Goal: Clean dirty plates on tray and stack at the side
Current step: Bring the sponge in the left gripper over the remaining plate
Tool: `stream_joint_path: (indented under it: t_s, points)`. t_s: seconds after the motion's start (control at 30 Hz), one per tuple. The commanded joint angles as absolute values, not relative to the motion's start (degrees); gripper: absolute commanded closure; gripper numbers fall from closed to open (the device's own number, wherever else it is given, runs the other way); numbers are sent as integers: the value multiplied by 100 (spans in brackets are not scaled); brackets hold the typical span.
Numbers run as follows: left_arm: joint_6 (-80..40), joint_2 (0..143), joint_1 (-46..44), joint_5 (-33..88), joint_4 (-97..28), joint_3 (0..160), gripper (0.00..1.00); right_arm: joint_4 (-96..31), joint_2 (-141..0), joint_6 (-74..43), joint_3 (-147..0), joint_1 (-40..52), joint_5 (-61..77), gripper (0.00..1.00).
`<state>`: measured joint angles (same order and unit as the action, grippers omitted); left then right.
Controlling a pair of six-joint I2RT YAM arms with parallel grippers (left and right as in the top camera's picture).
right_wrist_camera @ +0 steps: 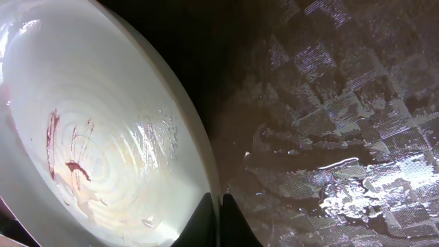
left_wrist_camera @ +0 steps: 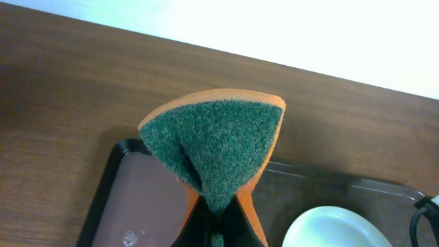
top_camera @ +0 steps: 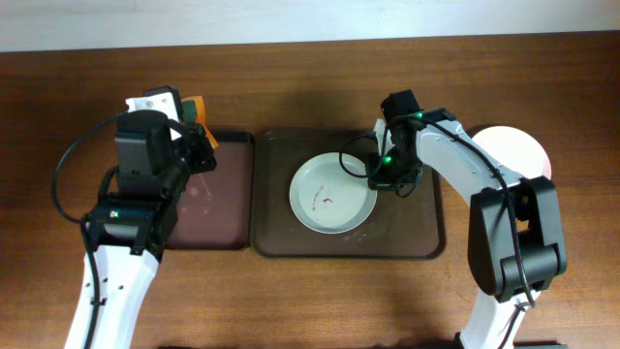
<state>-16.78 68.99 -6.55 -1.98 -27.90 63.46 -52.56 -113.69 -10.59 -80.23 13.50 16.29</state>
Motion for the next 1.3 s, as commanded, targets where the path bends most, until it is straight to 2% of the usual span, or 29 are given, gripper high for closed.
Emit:
stream_joint_path:
  t_s: [0.0,0.57,0.8,0.83,0.87,0.97,1.0,1.07,1.17,1.27]
  points:
    - [-1737,7052,-611,-279,-2764,6364,100,-5240,-11395,-1100,-7972,1387,1579,96]
    - [-1973,9389,-611,-279,-3334,6283,100,-5196,-11395,-1100,-7970,1387,1581,96]
    - [-1916,9566,-753,-191,-3452,6283,100,-5153,-11395,-1100,-7972,1387,1581,96]
    - [-786,9548,-939,696,-3234,6283,100,-5135,-11395,-1103,-7970,1387,1581,96]
    - [-351,9542,-1063,1133,-3103,6283,100,-5120,-11395,-1103,-7970,1389,1584,96]
    - [-58,9539,-1848,1697,-2427,6283,100,-5109,-11399,-1103,-7964,1603,1570,96]
    - [-102,9546,-2134,1691,-2335,6283,100,-5111,-11413,-1162,-7964,1710,1306,96]
    - [-993,9679,-2528,1649,-2320,6283,100,-5083,-11550,-1387,-7964,1820,1072,96]
    - [-2290,10114,-2665,1702,-2309,6283,100,-5070,-11703,-1385,-7964,1837,1087,96]
    - [-2335,10466,-2698,2250,-2292,6283,100,-5054,-11719,-1385,-7964,1837,1087,96]
